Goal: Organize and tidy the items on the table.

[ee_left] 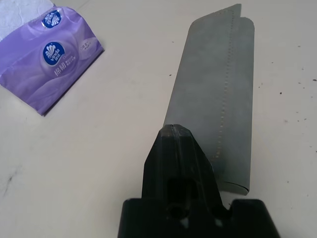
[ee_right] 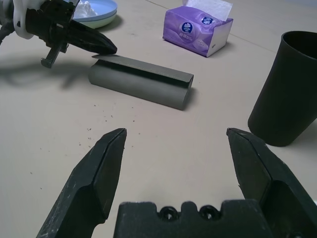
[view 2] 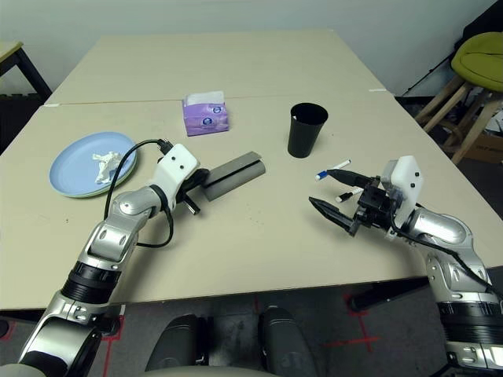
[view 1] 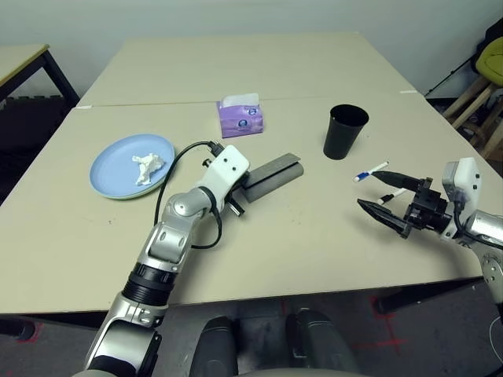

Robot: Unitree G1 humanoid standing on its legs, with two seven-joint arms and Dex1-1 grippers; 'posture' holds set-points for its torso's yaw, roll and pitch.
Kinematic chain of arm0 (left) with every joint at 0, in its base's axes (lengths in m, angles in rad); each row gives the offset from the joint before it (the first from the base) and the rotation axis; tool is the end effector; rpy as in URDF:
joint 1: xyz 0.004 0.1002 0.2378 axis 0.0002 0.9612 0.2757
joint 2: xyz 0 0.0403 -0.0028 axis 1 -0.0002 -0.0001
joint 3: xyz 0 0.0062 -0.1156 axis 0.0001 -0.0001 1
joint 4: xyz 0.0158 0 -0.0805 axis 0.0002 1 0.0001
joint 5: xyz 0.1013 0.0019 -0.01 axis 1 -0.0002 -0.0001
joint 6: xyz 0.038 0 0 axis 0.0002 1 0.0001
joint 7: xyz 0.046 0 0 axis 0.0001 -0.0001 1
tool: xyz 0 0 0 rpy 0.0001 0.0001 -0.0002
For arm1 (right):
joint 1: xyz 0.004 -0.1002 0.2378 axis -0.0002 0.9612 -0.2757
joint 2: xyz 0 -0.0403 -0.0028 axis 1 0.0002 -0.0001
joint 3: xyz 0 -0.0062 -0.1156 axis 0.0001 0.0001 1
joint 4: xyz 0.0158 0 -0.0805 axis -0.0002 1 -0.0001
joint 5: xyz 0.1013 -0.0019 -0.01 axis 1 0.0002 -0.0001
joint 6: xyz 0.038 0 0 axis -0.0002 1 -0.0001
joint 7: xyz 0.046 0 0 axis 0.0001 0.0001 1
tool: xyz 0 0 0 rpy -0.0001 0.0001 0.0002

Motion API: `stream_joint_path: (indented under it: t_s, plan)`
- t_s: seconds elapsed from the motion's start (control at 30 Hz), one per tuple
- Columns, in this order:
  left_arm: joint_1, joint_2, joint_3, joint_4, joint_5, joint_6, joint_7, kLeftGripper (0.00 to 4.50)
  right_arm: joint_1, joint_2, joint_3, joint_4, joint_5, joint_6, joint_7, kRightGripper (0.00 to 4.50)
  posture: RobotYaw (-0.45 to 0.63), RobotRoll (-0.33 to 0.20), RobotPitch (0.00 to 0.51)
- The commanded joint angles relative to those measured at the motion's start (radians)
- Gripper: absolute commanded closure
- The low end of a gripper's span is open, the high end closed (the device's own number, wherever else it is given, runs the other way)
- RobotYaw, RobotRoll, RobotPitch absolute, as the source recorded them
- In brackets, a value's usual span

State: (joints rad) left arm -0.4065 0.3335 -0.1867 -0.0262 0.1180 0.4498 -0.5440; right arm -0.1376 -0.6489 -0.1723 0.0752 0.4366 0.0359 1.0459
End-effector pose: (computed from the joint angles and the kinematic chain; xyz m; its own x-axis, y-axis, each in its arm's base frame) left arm 0.2761 0.1616 0.1099 0.8000 -0.5236 -0.2929 0.6000 0.6978 0.3913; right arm 0.2269 -0.2995 0.1115 0.6417 0.7624 -0.0835 -0.7594 0.6165 -0.2079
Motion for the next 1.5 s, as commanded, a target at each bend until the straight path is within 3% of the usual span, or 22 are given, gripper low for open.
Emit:
stream_joint_path:
  t_s: [0.03, 0.87, 0.93, 1.1, 1.23, 1.5]
  plan:
    - [0.020, -0.002, -0.020, -0.029, -0.010, 0.020, -0.006, 4.48, -0.005, -0.010, -0.002, 0.007, -0.005, -0.003, 0.010, 0.00, -0.02, 0.000, 0.092]
    - [0.047, 0.020, -0.035, -0.064, -0.019, 0.050, -0.027, 4.48, -0.004, -0.009, 0.001, 0.002, -0.005, 0.005, 0.011, 0.00, -0.02, 0.000, 0.105]
    - [0.030, 0.023, -0.014, -0.068, -0.037, 0.055, -0.033, 4.48, -0.004, -0.007, 0.002, 0.004, -0.006, 0.002, 0.011, 0.00, -0.02, 0.000, 0.103]
    - [-0.027, 0.039, 0.094, -0.136, -0.187, 0.173, -0.103, 4.48, -0.005, -0.002, 0.005, 0.004, -0.006, -0.002, 0.011, 0.00, -0.01, 0.000, 0.097]
    - [-0.080, 0.079, 0.172, -0.208, -0.331, 0.328, -0.166, 3.57, -0.009, -0.001, 0.007, 0.008, -0.004, -0.004, 0.015, 0.00, 0.00, 0.000, 0.093]
    - [-0.094, 0.181, 0.282, -0.308, -0.538, 0.453, -0.241, 0.32, -0.027, 0.017, 0.013, 0.024, -0.001, -0.022, 0.022, 0.00, 0.00, 0.000, 0.083]
